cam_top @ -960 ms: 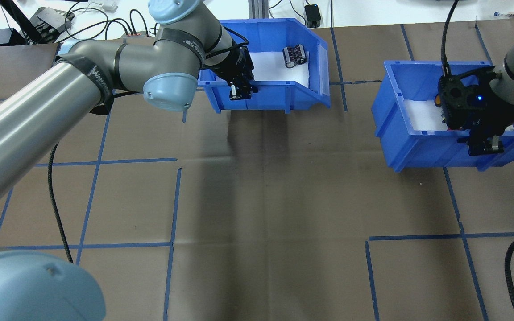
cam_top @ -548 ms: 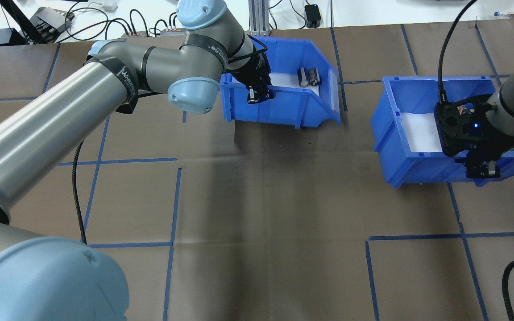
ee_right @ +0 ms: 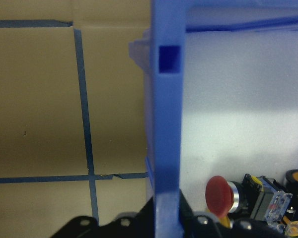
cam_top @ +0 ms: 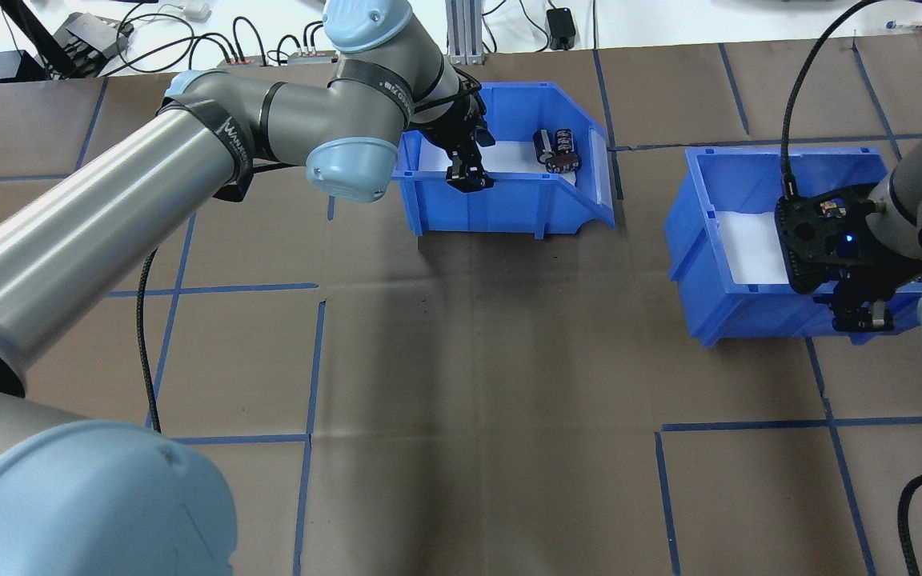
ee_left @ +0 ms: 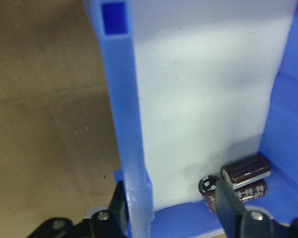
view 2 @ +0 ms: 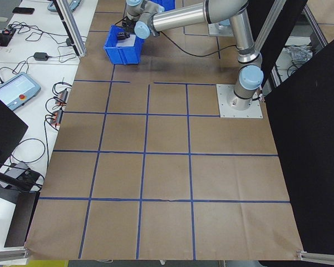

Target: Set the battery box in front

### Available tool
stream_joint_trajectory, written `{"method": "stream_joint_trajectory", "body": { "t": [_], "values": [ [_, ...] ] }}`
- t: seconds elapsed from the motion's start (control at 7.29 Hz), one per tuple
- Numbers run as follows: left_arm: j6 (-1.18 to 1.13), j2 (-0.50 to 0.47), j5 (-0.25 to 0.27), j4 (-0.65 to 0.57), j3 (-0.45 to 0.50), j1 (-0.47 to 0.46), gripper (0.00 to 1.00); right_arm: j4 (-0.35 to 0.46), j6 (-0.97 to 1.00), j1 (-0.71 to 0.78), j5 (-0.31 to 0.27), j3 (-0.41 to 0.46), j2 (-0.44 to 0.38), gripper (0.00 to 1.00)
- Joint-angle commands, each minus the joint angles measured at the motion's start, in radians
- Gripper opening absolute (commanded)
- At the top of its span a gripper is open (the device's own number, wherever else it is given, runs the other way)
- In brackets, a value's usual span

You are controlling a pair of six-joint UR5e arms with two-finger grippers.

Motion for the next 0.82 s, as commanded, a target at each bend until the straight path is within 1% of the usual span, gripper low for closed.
{"method": "stream_joint_trajectory", "body": {
  "t": [0.0,0.14,0.27,0.41,0.55,0.69],
  "values": [
    [-0.006,0.074,0.065,-0.011,-0.006,0.003,0.72,-0.006,0.017,0.003,0.005,0.092,-0.069,0.0],
    [0.04,0.113,0.067,-0.024,-0.032,0.01,0.72,-0.029,0.018,0.004,0.008,0.124,-0.095,0.0],
    [0.161,0.146,0.096,-0.077,-0.042,0.011,0.72,-0.029,0.018,0.004,0.01,0.126,-0.097,0.0],
    [0.374,0.189,0.151,-0.16,-0.056,0.013,0.72,-0.026,0.036,0.013,0.013,0.127,-0.102,0.0],
    [0.629,0.236,0.162,-0.267,-0.075,0.028,0.72,-0.015,0.065,0.045,0.013,0.129,-0.108,0.0],
    [0.78,0.279,0.175,-0.318,-0.086,0.064,0.74,-0.012,0.108,0.097,0.013,0.13,-0.106,0.0]
  ]
}}
